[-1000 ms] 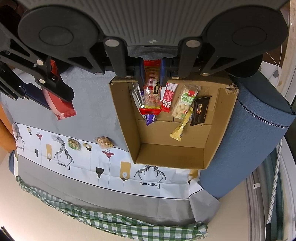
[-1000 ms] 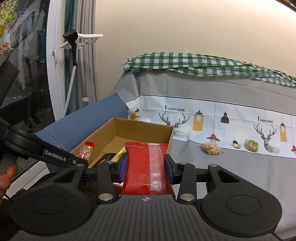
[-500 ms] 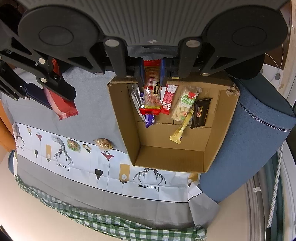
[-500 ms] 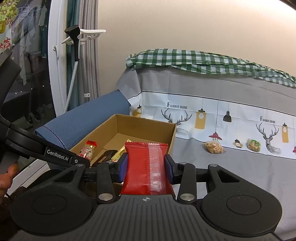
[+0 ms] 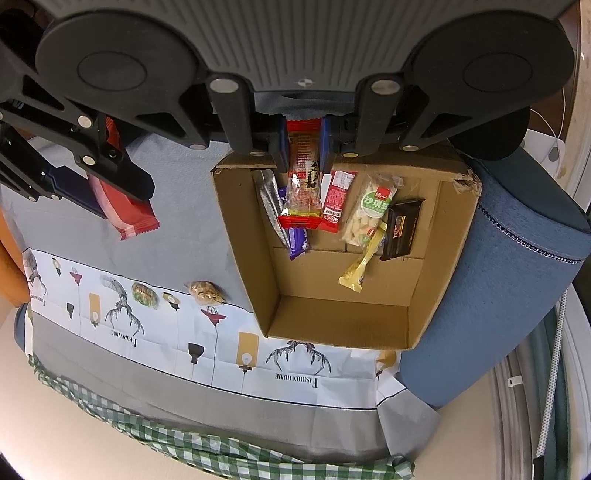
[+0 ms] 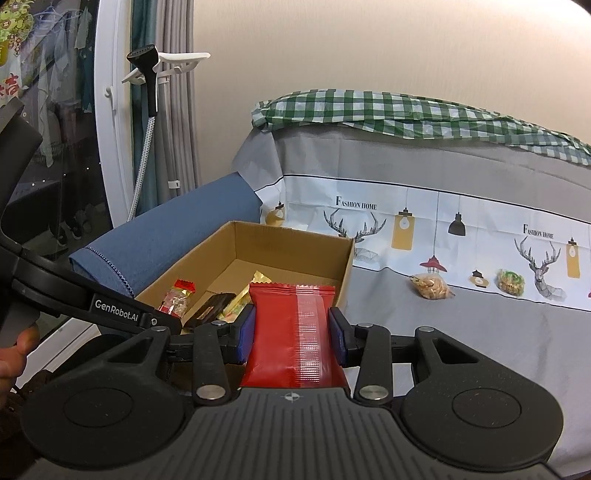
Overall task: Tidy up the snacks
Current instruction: 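Carry the red-wrapped bar and red packet over the box with both tools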
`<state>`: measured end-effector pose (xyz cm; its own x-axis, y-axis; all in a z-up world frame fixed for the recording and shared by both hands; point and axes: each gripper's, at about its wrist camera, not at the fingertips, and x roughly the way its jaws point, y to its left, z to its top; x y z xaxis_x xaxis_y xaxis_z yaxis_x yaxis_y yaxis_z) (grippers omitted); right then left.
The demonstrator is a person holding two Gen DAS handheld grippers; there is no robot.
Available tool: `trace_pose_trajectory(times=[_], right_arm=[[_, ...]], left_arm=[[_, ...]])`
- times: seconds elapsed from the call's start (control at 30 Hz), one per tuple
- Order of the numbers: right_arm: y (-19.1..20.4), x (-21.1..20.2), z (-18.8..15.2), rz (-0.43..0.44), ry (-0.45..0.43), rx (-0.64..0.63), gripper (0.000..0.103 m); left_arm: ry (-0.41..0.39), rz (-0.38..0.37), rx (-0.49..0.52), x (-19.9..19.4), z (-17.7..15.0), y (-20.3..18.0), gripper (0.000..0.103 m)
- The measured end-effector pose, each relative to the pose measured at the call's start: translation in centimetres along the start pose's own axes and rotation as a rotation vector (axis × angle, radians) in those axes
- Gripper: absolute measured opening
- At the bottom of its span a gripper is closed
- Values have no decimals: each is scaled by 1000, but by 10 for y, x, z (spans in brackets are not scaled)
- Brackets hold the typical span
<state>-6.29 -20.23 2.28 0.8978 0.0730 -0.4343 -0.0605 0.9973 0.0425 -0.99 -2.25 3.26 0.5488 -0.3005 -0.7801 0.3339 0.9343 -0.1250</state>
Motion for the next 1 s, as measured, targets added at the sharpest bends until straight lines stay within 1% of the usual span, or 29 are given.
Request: trace_pose_trajectory(times=[0.5, 0.67, 0.83, 1.0], right_arm=[[-4, 13, -2, 9, 41, 16, 43], [-5, 18, -4, 11, 56, 19, 43], [-6, 25, -3, 9, 64, 14, 43], [-1, 33, 3, 10, 45, -25, 43]], left_arm=[[39, -1, -4, 15, 0, 2, 18], [41, 13, -17, 20, 2, 8, 18], [28, 33, -39, 22, 12, 20, 18], [14, 47, -61, 25, 29, 35, 18]])
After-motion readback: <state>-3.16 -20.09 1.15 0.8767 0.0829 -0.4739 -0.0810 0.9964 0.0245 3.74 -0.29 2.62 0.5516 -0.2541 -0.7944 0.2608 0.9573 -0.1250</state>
